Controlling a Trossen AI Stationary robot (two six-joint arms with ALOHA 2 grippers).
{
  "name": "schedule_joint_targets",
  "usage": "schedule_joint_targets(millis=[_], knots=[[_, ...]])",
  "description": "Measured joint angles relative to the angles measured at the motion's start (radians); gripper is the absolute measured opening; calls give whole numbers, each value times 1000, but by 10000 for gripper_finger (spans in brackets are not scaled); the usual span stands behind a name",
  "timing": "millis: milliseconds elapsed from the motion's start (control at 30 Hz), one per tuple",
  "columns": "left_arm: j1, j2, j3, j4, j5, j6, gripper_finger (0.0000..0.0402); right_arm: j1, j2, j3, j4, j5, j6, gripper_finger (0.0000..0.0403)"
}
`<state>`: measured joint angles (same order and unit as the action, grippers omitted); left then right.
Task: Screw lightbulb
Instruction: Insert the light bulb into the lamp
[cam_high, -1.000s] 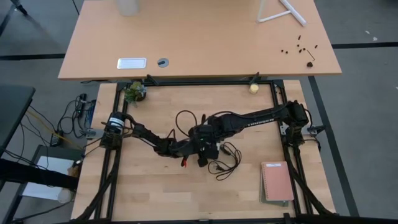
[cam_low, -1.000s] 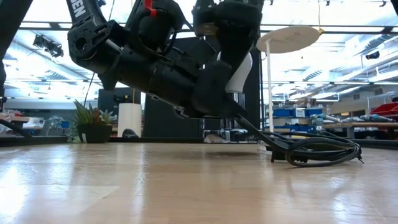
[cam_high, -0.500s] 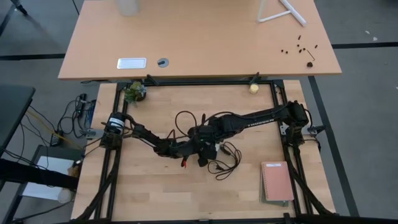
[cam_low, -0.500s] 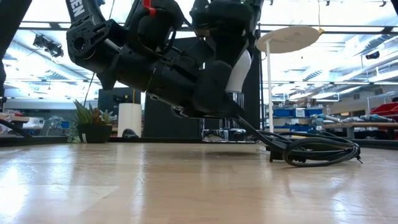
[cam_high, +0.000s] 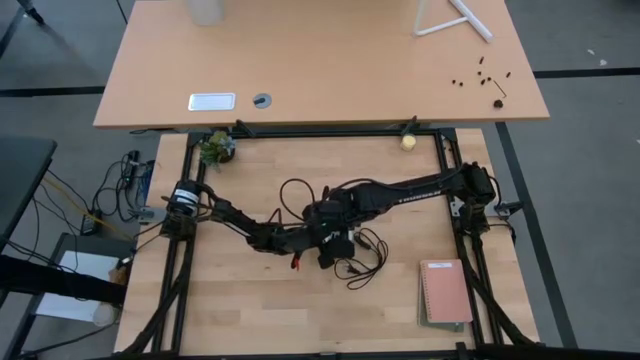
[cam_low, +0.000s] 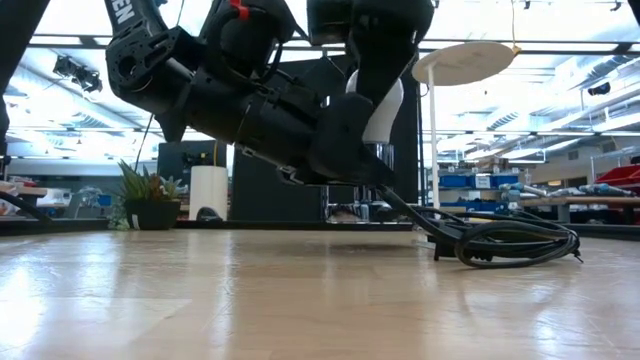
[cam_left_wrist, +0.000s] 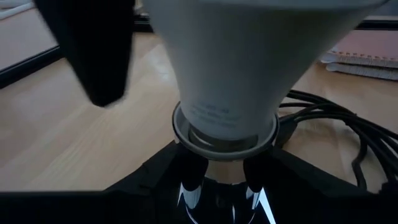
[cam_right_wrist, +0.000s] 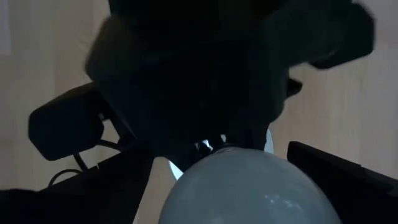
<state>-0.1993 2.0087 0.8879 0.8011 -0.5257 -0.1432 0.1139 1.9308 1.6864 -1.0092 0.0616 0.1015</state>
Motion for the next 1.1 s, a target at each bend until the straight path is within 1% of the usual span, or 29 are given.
schedule_joint_targets(millis=[367, 567, 700, 767, 1000, 1100], knots=[[1, 1, 0, -12, 7, 0, 195, 1, 0, 10, -47, 2, -132, 398], [1, 1, 0, -18, 23, 0, 195, 3, 0, 11, -60, 6, -225, 399], [1, 2, -1, -22, 50, 6, 195, 15, 0, 11, -75, 40, -313, 400], [1, 2, -1, -23, 80, 19, 195, 23, 0, 11, -83, 50, -340, 399], [1, 3, -2, -68, 99, 59, 195, 50, 0, 11, -86, 50, -351, 398], [3, 3, -2, -76, 129, 64, 195, 69, 0, 11, -90, 52, -370, 396]])
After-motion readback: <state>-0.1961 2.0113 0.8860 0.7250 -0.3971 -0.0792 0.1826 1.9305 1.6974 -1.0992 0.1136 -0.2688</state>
